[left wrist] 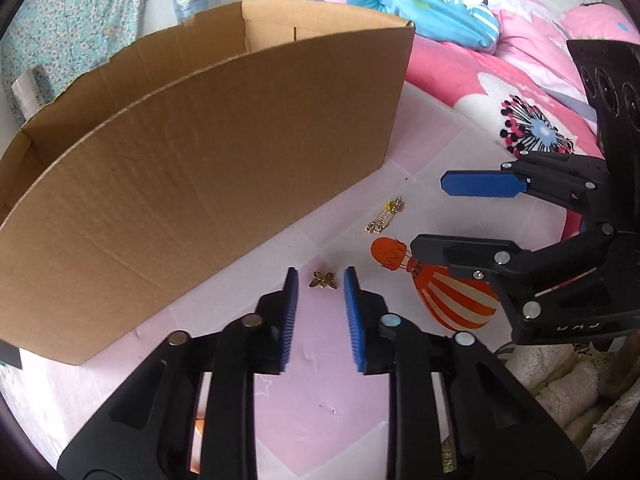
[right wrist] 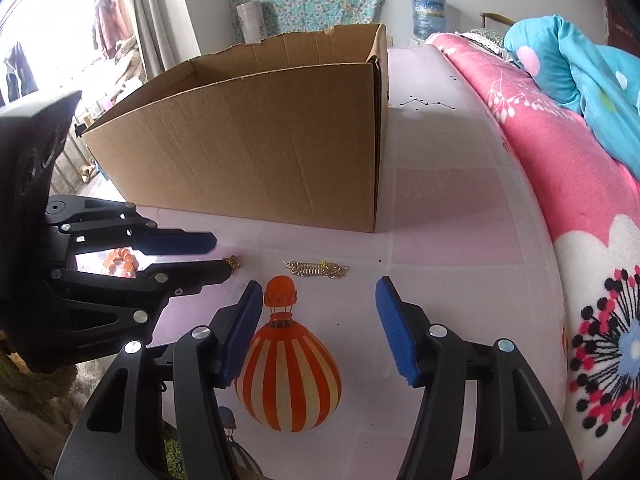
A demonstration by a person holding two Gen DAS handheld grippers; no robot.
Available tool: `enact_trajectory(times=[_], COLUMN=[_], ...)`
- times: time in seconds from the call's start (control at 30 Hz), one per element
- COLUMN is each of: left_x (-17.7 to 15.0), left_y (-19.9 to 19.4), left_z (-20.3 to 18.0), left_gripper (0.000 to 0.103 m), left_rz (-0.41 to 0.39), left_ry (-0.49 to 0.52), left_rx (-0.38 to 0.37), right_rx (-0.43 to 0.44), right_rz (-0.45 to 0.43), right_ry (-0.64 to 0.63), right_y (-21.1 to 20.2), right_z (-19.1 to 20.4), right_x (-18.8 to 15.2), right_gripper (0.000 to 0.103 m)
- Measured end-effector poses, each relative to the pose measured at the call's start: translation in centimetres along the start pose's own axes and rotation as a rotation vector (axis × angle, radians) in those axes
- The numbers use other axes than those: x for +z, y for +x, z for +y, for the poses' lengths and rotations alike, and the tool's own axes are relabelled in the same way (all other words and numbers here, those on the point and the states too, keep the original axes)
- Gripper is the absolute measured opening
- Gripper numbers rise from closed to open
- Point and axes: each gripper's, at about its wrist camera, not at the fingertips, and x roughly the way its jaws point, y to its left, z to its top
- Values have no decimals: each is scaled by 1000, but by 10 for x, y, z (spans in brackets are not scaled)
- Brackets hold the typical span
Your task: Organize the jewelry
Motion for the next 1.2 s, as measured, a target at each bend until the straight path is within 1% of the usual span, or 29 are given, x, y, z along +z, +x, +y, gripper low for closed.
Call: enact_trajectory(times=[0.1, 0.37, 0.47, 0.5, 0.63, 0.97, 1.03, 1.1, 1.2], left_x=[-1, -1, -1, -1, -2, -8, -11, -13, -16], left_y=[5, 5, 6, 6, 7, 0, -2, -4, -6], left_z=[0, 0, -2, -3, -5, 1, 4, 5, 8], left_gripper=[19, 18, 16, 13, 12, 12, 12, 12, 12], left_rz=[15, 8, 2, -1, -11, -5, -2, -1, -2], left_ry=[16, 51, 60, 60, 71, 25, 9, -3, -22], left_rx=[1, -1, -2, -4, -2, -1, 6, 11, 17], right_rx=[1, 1, 1, 0, 1, 2, 3, 8, -1], right_rz=[0, 12, 13, 13, 15, 2, 3, 5, 12], right_ry=[5, 17, 20, 21, 25, 34, 34, 37, 31], right_y=[1, 4, 4, 4, 4, -1, 0, 0, 3], right_z=[-2, -3, -3, -3, -3, -3, -4, -4, -4], right_x=[0, -2, -2, -2, -2, 0, 1, 2, 4], right_gripper=[58, 57, 58, 57, 57, 57, 52, 51, 43])
